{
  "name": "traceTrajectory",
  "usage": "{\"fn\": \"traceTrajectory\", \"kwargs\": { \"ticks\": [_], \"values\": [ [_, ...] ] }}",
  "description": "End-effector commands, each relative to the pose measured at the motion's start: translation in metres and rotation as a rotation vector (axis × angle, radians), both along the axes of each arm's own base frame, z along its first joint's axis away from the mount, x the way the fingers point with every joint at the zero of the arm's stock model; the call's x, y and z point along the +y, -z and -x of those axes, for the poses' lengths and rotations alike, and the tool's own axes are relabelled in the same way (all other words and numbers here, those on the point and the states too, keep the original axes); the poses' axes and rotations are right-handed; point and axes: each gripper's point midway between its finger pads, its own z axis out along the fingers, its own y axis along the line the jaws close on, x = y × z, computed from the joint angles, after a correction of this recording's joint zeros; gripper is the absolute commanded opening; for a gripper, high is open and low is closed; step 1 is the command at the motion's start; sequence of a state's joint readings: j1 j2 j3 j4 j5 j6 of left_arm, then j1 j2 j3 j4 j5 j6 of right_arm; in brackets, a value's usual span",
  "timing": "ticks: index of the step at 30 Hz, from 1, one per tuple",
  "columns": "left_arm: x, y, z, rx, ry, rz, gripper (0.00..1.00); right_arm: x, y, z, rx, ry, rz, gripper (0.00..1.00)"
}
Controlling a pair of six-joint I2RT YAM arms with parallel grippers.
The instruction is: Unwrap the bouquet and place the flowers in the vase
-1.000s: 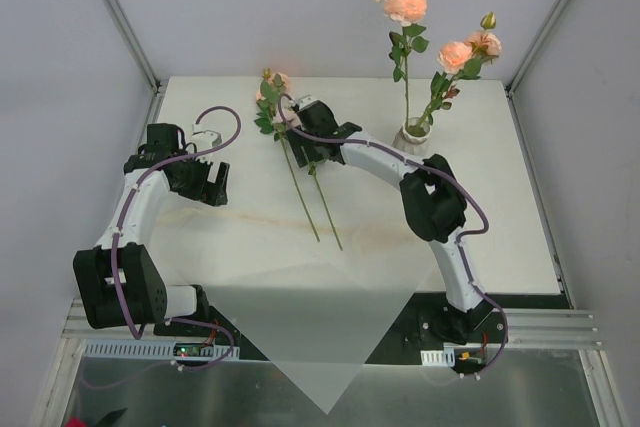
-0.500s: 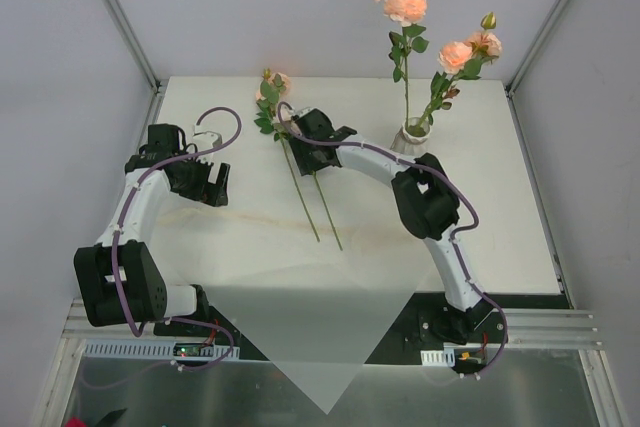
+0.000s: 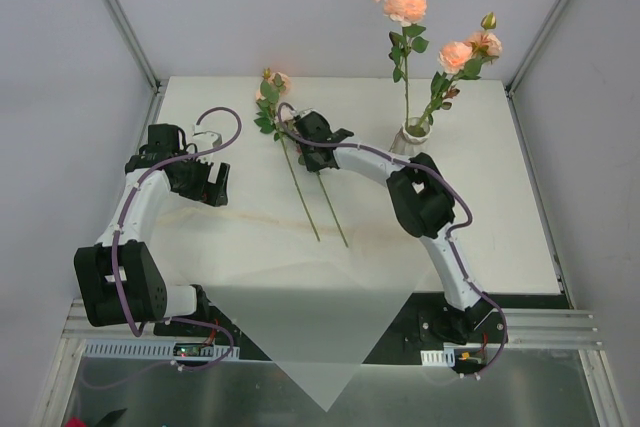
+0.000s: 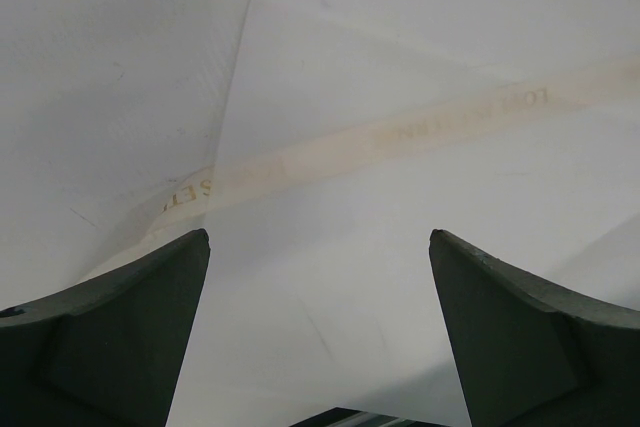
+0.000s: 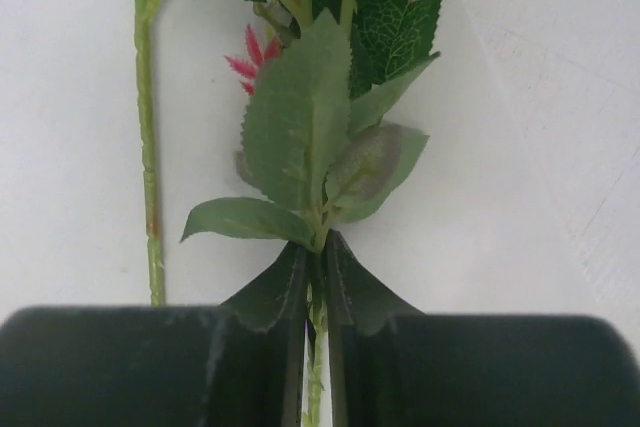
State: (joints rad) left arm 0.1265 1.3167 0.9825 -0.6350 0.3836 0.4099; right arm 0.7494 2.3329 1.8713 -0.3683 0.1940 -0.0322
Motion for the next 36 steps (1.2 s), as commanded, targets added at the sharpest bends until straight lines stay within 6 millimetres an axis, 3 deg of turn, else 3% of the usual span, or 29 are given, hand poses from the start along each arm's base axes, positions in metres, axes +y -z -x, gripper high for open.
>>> {"fn": "traceTrajectory", "kwargs": {
  "ticks": [1, 3, 8, 12, 14, 15, 16, 18, 19, 21, 22, 23, 24, 26, 27, 28, 29, 32, 36],
  "values": [
    [0.004, -0.003, 0.0, -0.013, -0.006, -0.011, 0.92, -0.007, -0.022, -0.002, -0.044, 0.049, -0.022, 0.07],
    [0.004, -0.003, 0.0, -0.012, -0.007, -0.014, 0.92, -0.006, -0.033, -0.003, -0.068, 0.05, -0.038, 0.01],
    [-0.002, -0.008, 0.0, -0.009, -0.01, 0.025, 0.92, -0.008, -0.081, -0.016, -0.162, 0.122, -0.127, 0.01],
    [-0.005, -0.022, -0.005, -0.023, -0.025, 0.05, 0.92, -0.005, -0.15, -0.019, -0.284, 0.107, -0.256, 0.01],
    [-0.005, -0.025, -0.005, -0.024, -0.035, 0.06, 0.93, -0.003, -0.173, -0.015, -0.324, 0.075, -0.303, 0.01],
    [-0.005, -0.027, -0.006, -0.026, -0.039, 0.067, 0.93, -0.002, -0.207, -0.014, -0.386, 0.06, -0.368, 0.01],
    [-0.004, -0.027, -0.006, -0.026, -0.048, 0.073, 0.93, -0.001, -0.211, -0.007, -0.4, 0.017, -0.371, 0.01],
    [-0.003, -0.031, -0.009, -0.021, -0.08, 0.088, 0.93, -0.003, -0.257, 0.001, -0.506, -0.034, -0.426, 0.01],
    [-0.001, -0.031, -0.01, -0.018, -0.097, 0.094, 0.93, -0.001, -0.261, 0.009, -0.522, -0.076, -0.439, 0.01],
    [-0.001, -0.033, -0.011, -0.008, -0.124, 0.111, 0.93, -0.006, -0.31, 0.024, -0.649, -0.124, -0.504, 0.01],
    [-0.001, -0.034, -0.011, -0.007, -0.132, 0.118, 0.93, -0.004, -0.313, 0.036, -0.678, -0.185, -0.497, 0.01],
    [-0.002, -0.034, -0.012, -0.006, -0.136, 0.121, 0.94, -0.006, -0.332, 0.041, -0.737, -0.206, -0.522, 0.01],
    [-0.002, -0.034, -0.012, -0.003, -0.14, 0.124, 0.95, -0.015, -0.36, 0.054, -0.799, -0.22, -0.551, 0.01],
    [-0.002, -0.033, -0.011, 0.003, -0.144, 0.127, 0.95, -0.023, -0.382, 0.068, -0.884, -0.27, -0.551, 0.01],
    [-0.003, -0.033, -0.011, 0.005, -0.146, 0.128, 0.95, -0.035, -0.408, 0.081, -0.949, -0.281, -0.576, 0.01],
    [-0.002, -0.032, -0.011, 0.005, -0.146, 0.128, 0.97, -0.041, -0.418, 0.087, -1.004, -0.301, -0.556, 0.01],
    [-0.002, -0.03, -0.009, 0.014, -0.149, 0.127, 0.99, -0.055, -0.441, 0.099, -1.081, -0.3, -0.581, 0.01],
    [0.003, -0.022, -0.01, 0.022, -0.165, 0.103, 0.99, -0.081, -0.479, 0.115, -1.256, -0.306, -0.53, 0.01],
    [0.002, -0.018, -0.01, 0.021, -0.17, 0.109, 0.99, -0.137, -0.512, 0.1, -1.389, -0.124, -0.475, 0.01]
  ]
}}
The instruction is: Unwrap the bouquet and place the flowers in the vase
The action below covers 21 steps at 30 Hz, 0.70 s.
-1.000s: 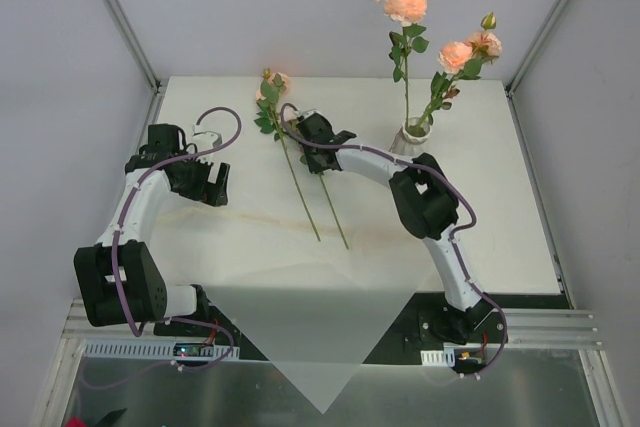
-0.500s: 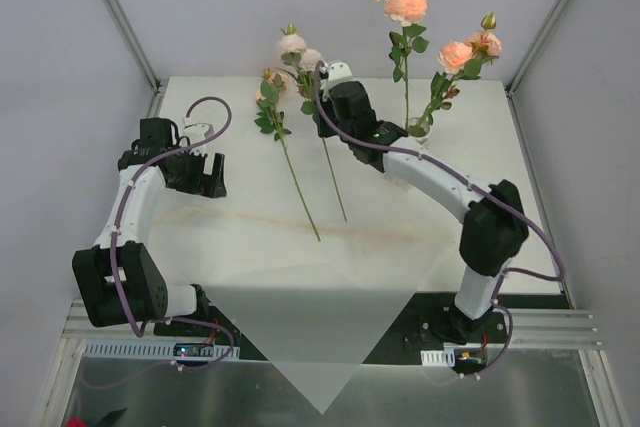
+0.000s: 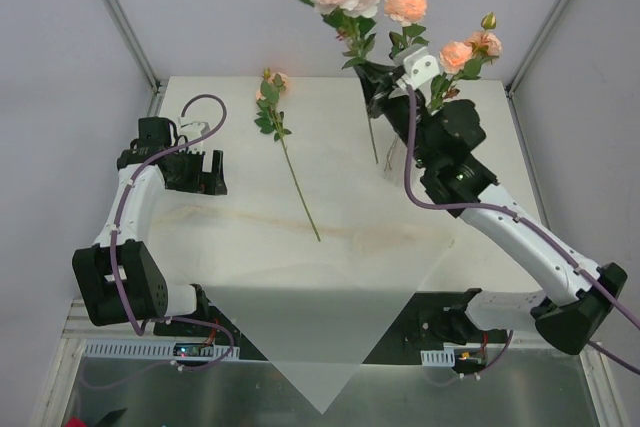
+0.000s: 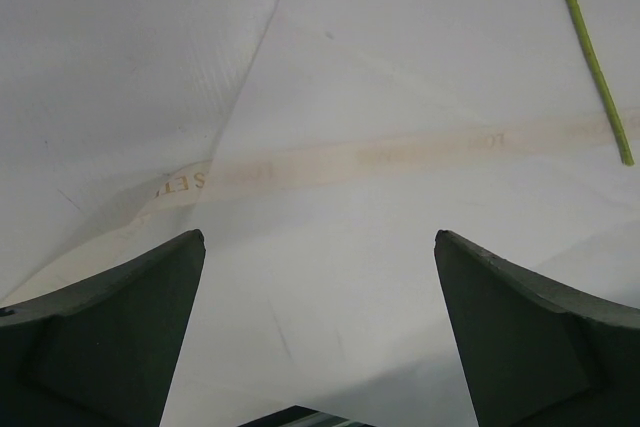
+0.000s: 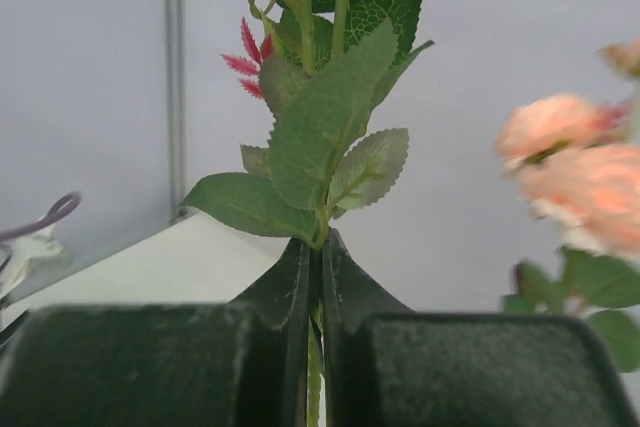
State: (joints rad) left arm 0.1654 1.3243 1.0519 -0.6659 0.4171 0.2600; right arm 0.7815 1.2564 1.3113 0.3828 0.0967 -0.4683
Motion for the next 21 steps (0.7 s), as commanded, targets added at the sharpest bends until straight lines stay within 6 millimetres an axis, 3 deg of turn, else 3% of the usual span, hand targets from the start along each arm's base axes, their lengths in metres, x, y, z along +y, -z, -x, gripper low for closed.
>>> {"fn": "traceTrajectory", "kwargs": {
  "ticks": [1, 3, 9, 16, 21],
  "values": [
    [0.001, 0.002, -0.002, 0.0, -0.025, 0.017, 0.99, -0.069, -0.07, -0.005, -0.239, 0.205, -0.115, 0.01],
    [0.0, 0.0, -0.004, -0.018, -0.025, 0.021, 0.99, -0.096, -0.079, -0.014, -0.259, 0.298, -0.149, 0.01],
    [0.001, -0.001, -0.009, -0.039, -0.033, 0.017, 0.99, -0.147, -0.089, -0.034, -0.294, 0.479, -0.223, 0.01],
    [0.001, 0.001, -0.007, -0.047, -0.02, 0.012, 0.99, -0.161, -0.072, -0.056, -0.263, 0.515, -0.244, 0.01],
    [0.001, -0.002, -0.006, -0.06, -0.01, 0.004, 0.99, -0.163, -0.043, -0.066, -0.212, 0.538, -0.243, 0.01]
  ]
}}
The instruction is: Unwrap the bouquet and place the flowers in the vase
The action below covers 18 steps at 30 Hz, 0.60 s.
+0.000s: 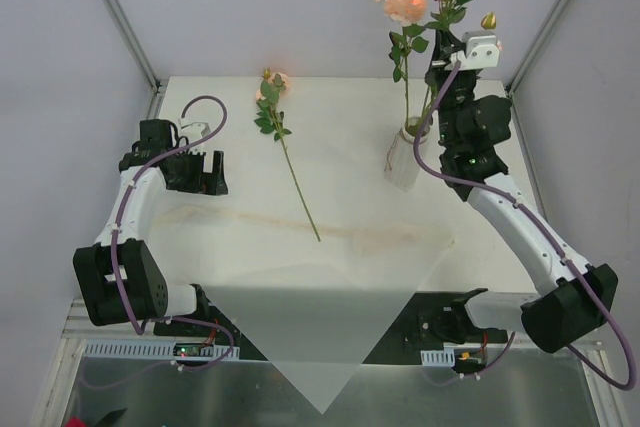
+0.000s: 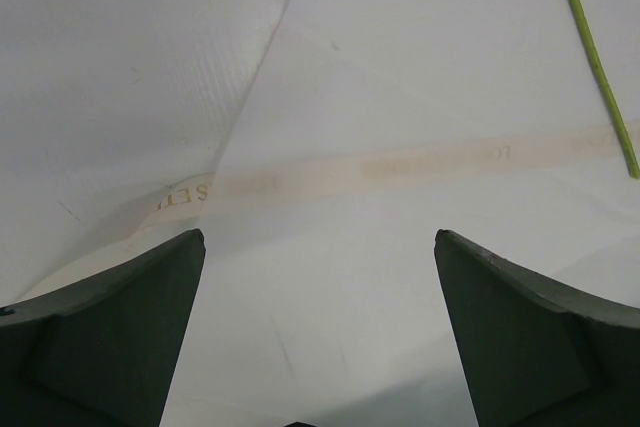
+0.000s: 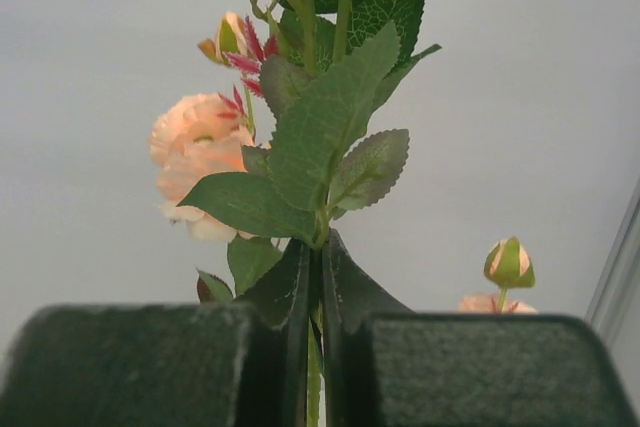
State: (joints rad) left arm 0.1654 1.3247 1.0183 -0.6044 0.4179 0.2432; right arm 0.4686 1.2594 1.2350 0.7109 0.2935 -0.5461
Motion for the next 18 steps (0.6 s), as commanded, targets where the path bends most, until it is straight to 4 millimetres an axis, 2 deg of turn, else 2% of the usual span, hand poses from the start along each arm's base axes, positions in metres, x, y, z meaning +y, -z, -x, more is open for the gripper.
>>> {"fn": "traceTrajectory", "kwargs": {
  "ticks": [1, 6, 7, 8, 10, 11, 12, 13, 14, 16, 18],
  "values": [
    [0.001, -0.008, -0.001, -0.039, 0.004, -0.002, 0.99, -0.01, -0.003, 0.005, -0.049, 0.013, -0.086, 0.01],
    [0.001, -0.011, -0.001, -0.05, 0.005, -0.001, 0.99, -0.012, 0.018, 0.001, -0.004, 0.021, -0.114, 0.01],
    [0.0, -0.011, 0.0, -0.051, 0.007, -0.003, 0.99, -0.014, 0.019, 0.003, 0.007, 0.027, -0.124, 0.06],
    [0.001, -0.012, 0.0, -0.053, 0.006, -0.004, 0.99, -0.016, 0.021, 0.003, 0.022, 0.034, -0.135, 0.28],
    [0.001, -0.011, 0.001, -0.055, 0.006, -0.009, 0.99, -0.018, 0.019, 0.011, 0.033, 0.021, -0.149, 0.46],
    [0.002, -0.011, 0.001, -0.055, 0.007, -0.012, 0.99, -0.015, 0.018, 0.016, 0.032, 0.01, -0.154, 0.66],
    [0.002, -0.012, 0.001, -0.061, 0.011, -0.014, 0.99, -0.014, 0.016, 0.02, 0.036, -0.001, -0.158, 0.73],
    [0.001, -0.013, 0.001, -0.063, 0.013, -0.012, 0.99, -0.014, 0.007, 0.03, 0.018, -0.018, -0.169, 0.78],
    [0.001, -0.014, 0.001, -0.066, 0.013, -0.011, 0.99, -0.003, 0.002, 0.038, 0.007, -0.057, -0.167, 0.84],
    [0.0, -0.015, 0.001, -0.069, 0.013, -0.008, 0.99, 0.006, -0.012, 0.051, -0.022, -0.072, -0.137, 0.86],
    [0.001, -0.017, 0.0, -0.073, 0.01, -0.008, 0.99, 0.028, -0.02, 0.065, -0.034, -0.113, -0.117, 0.86]
  ]
}}
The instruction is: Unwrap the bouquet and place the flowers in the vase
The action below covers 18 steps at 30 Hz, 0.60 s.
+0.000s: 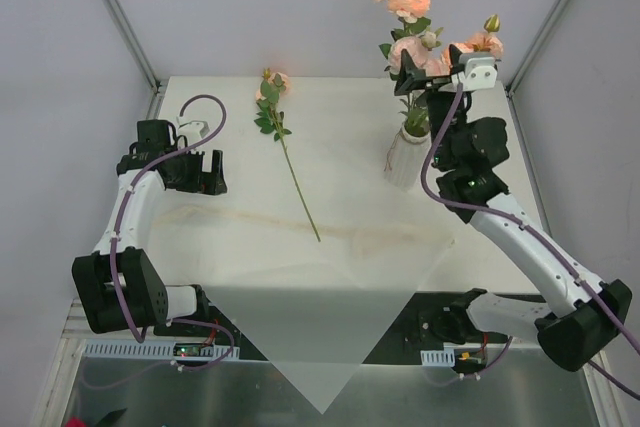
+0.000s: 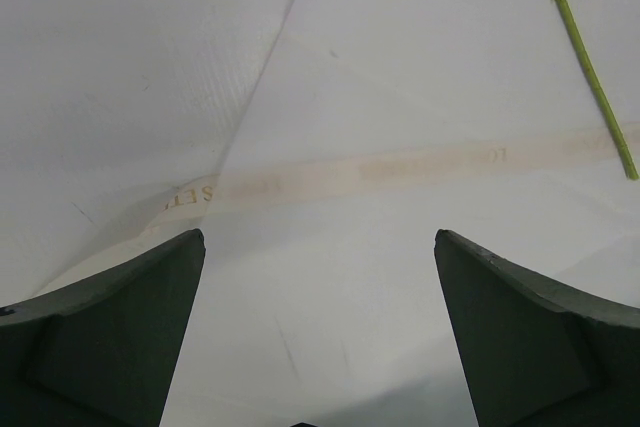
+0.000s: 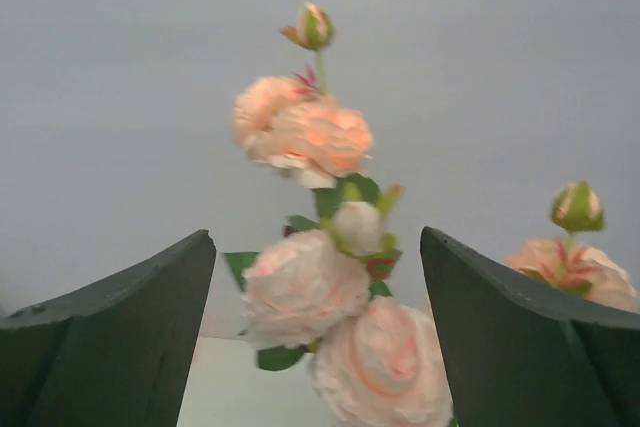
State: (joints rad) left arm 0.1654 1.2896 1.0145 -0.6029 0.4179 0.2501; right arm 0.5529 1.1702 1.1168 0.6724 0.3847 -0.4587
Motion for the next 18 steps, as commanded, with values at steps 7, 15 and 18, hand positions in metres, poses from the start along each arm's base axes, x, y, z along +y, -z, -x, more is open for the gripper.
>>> {"fn": "traceTrajectory", "kwargs": {
  "ticks": [7, 15, 18],
  "values": [
    [0.001, -0.007, -0.002, -0.027, -0.002, 0.003, 0.99, 0.125, -0.01, 0.034, 0.047, -0.243, 0.132, 0.88],
    [0.002, -0.009, -0.004, -0.036, -0.006, -0.003, 0.99, 0.253, 0.197, -0.027, 0.667, -0.424, 0.423, 0.87],
    [0.003, -0.007, -0.002, -0.033, -0.003, -0.008, 0.99, 0.275, 0.266, -0.035, 0.841, -0.487, 0.455, 0.84]
  ]
}}
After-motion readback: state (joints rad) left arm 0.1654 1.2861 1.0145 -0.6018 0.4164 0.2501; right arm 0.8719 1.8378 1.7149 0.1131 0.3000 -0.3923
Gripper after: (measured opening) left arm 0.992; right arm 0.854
